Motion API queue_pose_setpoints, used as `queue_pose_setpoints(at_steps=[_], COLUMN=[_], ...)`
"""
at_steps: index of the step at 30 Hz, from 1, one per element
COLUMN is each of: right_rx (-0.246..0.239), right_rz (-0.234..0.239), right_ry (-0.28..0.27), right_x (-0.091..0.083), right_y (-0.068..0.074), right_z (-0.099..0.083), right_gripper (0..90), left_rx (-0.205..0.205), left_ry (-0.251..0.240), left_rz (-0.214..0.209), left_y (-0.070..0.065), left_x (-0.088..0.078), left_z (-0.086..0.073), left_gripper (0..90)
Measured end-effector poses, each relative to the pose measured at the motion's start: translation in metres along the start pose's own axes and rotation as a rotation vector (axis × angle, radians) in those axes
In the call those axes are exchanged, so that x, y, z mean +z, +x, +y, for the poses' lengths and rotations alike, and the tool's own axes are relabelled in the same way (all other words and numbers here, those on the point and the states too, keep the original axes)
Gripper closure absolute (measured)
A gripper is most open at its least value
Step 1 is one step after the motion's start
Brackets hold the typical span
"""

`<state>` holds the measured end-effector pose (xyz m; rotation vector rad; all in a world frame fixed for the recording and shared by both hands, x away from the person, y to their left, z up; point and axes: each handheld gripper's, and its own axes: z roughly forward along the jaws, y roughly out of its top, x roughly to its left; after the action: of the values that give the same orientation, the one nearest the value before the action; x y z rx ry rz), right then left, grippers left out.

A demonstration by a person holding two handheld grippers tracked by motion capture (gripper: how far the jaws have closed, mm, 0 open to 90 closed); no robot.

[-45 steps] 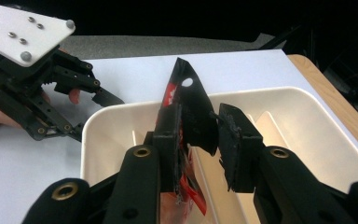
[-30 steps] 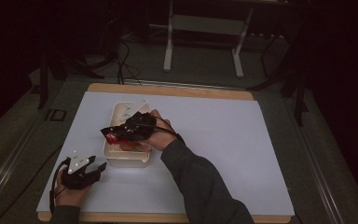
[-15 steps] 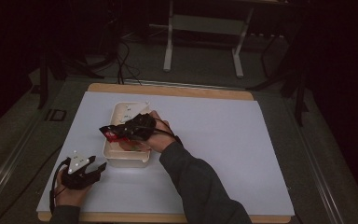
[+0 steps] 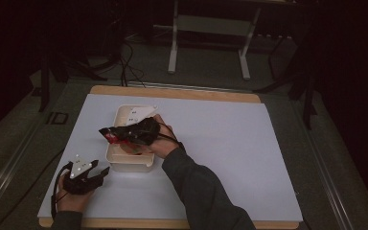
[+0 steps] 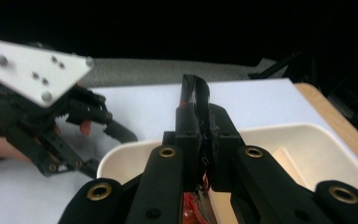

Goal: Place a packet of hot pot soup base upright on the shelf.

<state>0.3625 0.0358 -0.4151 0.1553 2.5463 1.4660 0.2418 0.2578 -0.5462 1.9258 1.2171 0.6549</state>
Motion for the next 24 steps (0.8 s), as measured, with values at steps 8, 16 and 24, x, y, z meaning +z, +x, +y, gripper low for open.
queue_pose_setpoints(at_steps=[8,16,24], right_rx=[0.005,0.063,0.062], right_rz=[0.035,0.037,0.021], right_ry=[-0.036,-0.002,0.006], right_x=[0.005,-0.012,-0.027], right_y=[0.003,-0.012,-0.016], right_z=[-0.004,-0.035,-0.043], right_gripper=[82.2,74.2,61.2], left_rx=[0.000,-0.002,0.002], left_ry=[-0.002,0.003,0.002], left_rz=[-0.001,0.003,0.005], left_y=[0.000,-0.001,-0.001], left_x=[0.000,0.000,0.000], left_z=[0.000,0.000,0.000], left_gripper=[47.0,47.0,47.0])
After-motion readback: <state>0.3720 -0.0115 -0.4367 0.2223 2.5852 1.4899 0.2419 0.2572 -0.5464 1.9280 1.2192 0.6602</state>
